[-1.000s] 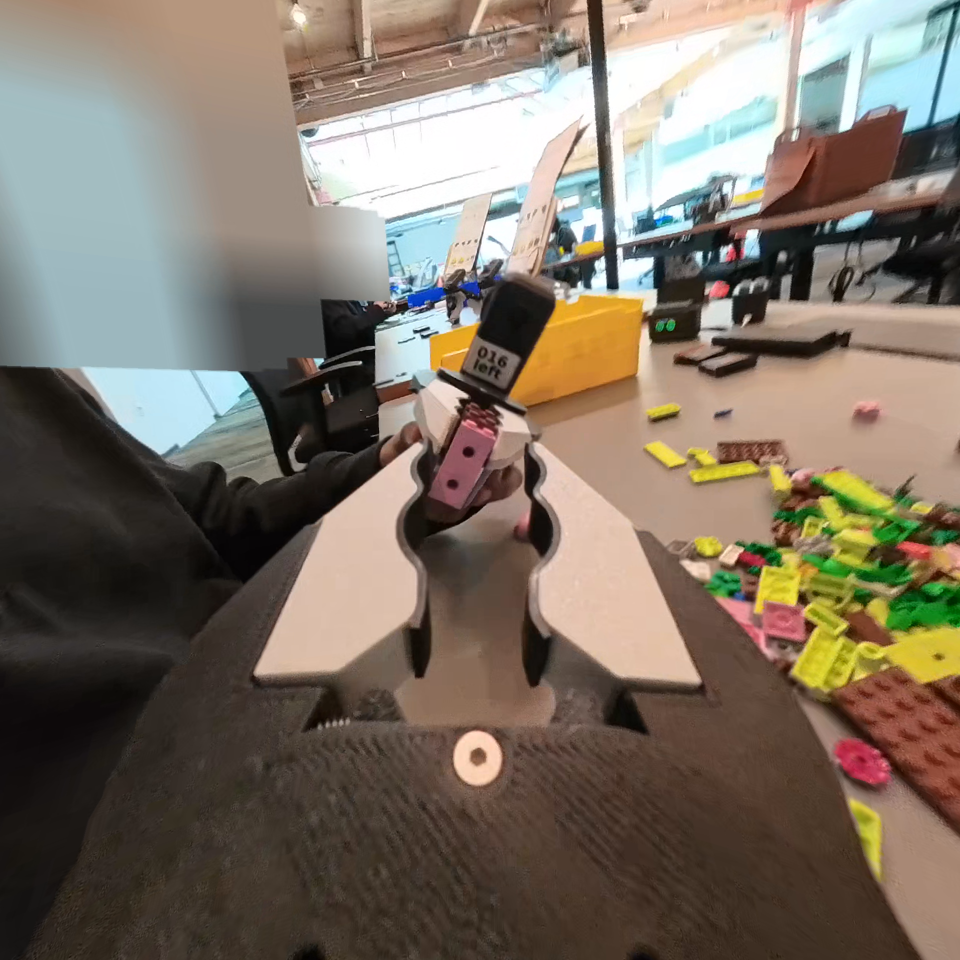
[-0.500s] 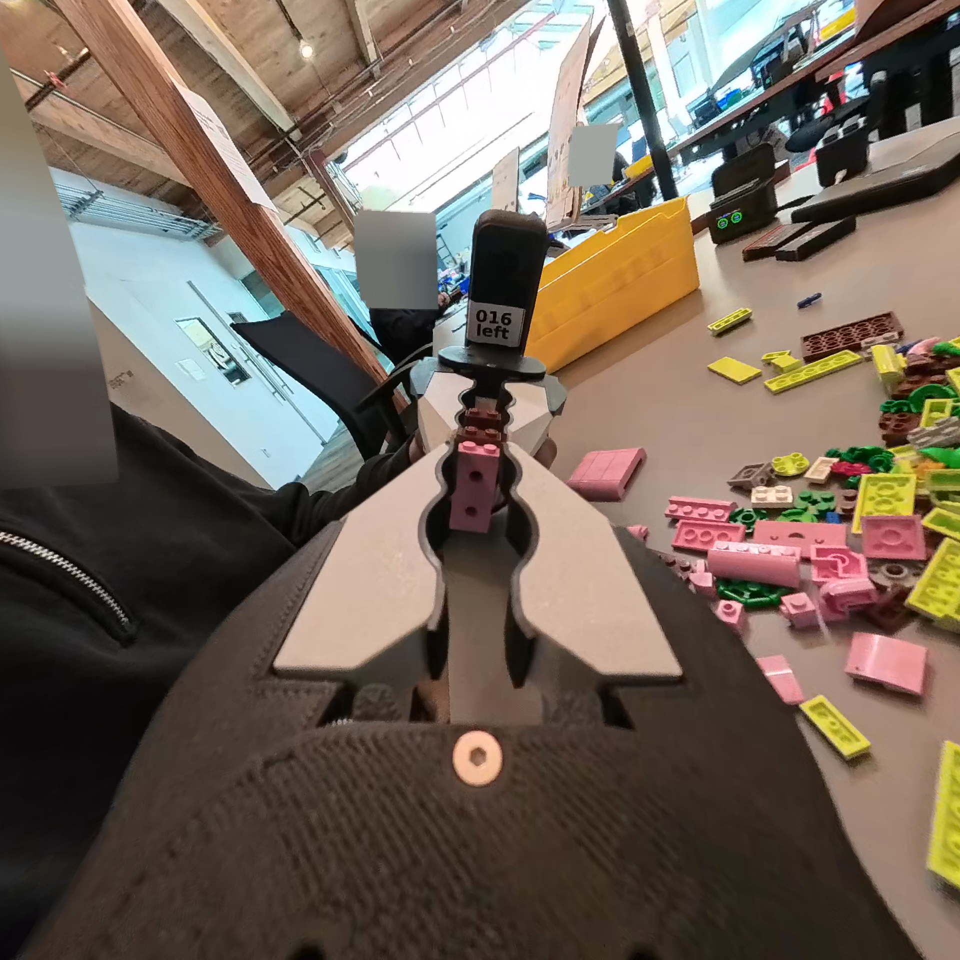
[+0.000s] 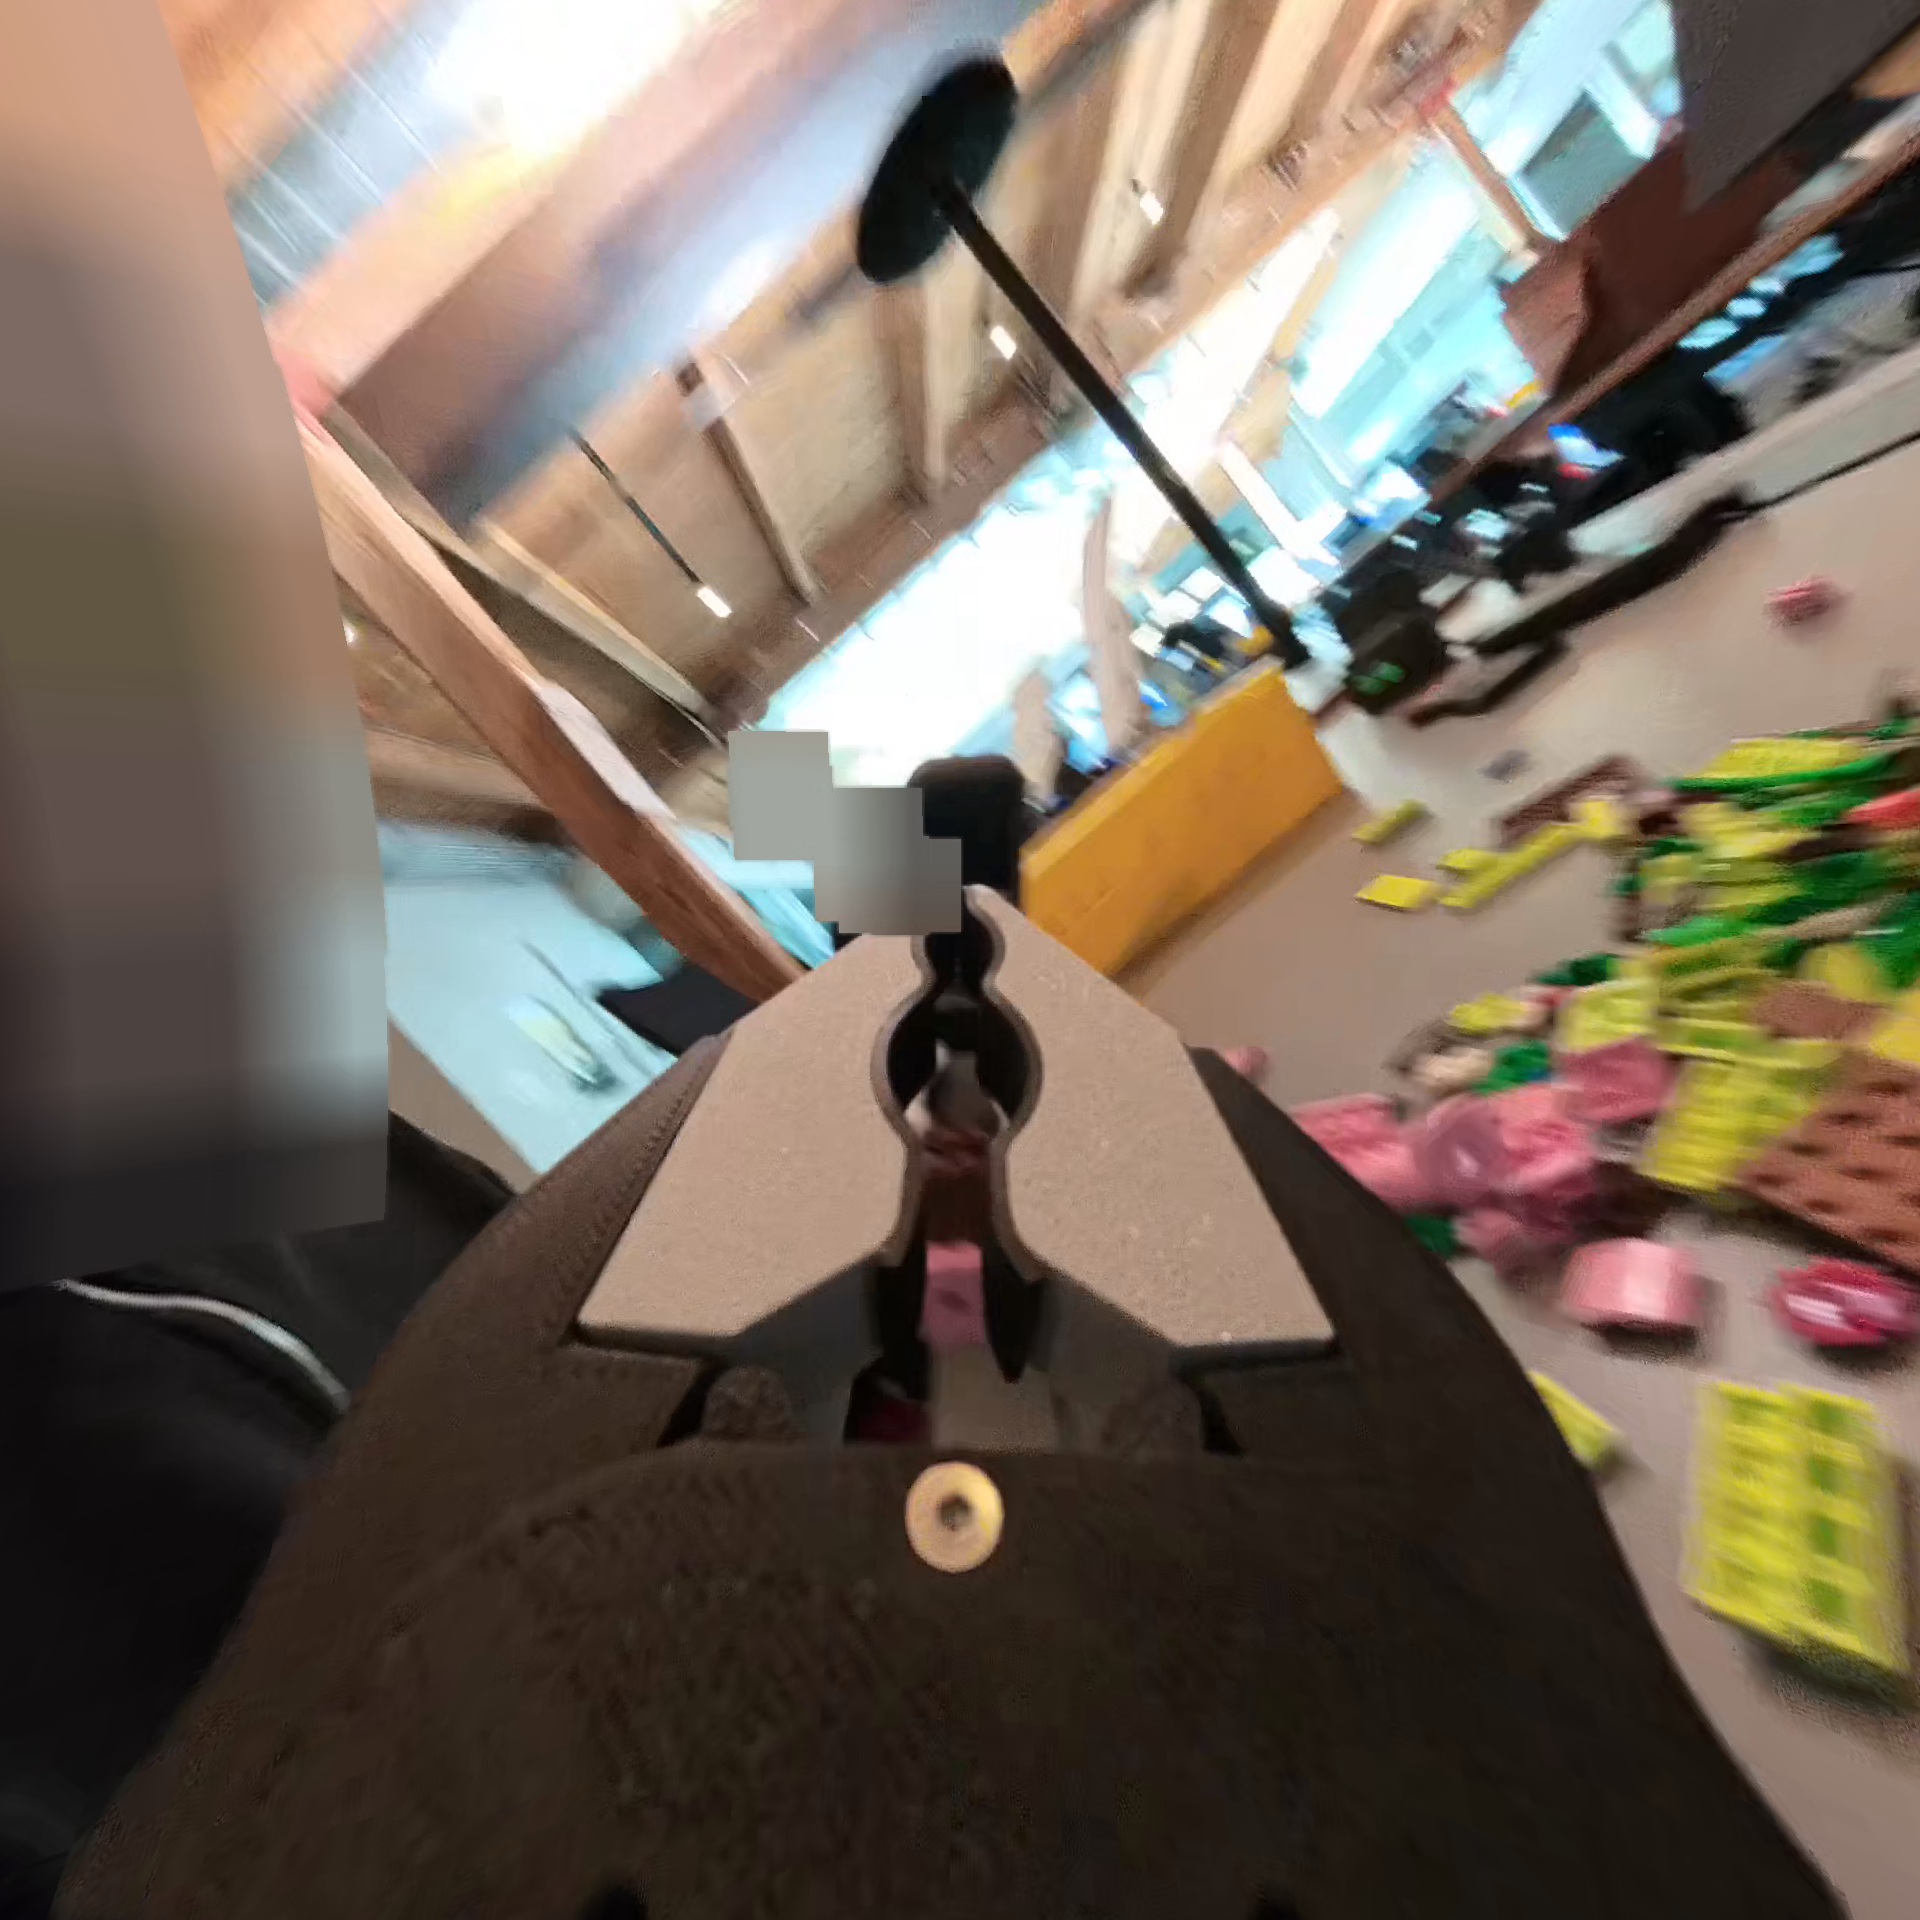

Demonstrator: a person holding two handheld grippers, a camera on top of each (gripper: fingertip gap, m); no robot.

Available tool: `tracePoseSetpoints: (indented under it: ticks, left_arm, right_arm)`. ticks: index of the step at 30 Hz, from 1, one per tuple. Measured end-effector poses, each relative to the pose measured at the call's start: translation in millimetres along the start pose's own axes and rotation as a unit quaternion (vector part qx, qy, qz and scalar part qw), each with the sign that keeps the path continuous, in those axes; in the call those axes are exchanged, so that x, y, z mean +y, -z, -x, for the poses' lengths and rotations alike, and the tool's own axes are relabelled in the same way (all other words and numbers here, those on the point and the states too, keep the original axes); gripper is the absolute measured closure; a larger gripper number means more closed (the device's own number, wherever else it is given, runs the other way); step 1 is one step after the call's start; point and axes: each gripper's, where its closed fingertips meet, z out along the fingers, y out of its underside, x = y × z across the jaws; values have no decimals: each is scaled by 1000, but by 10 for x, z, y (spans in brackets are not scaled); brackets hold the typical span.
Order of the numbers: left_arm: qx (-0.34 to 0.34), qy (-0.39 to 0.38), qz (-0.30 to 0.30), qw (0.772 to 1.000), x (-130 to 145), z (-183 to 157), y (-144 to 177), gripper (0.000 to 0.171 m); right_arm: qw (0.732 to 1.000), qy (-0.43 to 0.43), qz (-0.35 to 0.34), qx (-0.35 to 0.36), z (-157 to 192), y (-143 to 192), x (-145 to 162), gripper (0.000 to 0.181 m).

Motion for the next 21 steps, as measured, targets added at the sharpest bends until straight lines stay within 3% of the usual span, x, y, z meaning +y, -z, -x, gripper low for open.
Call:
tracePoseSetpoints:
  ticks: [2,6,11,17,21]
  left_arm:
    - [8,2,-14,1000,-73,-28,14,157]
    - [-51,-13,-11,999,-65,160,133,157]
    - [-161,-51,40,985,51,459,214,157]
    - [-193,-72,82,975,154,528,200,157]
    - [-216,-89,115,966,232,583,194,155]
  right_arm:
    - [995,68,48,49,-38,9,79,181]
    - [985,117,84,100,-141,69,102,181]
    - [982,109,87,131,-327,231,40,176]
    - [971,133,114,164,-433,200,114,166]
    - [942,171,173,231,-663,158,78,156]
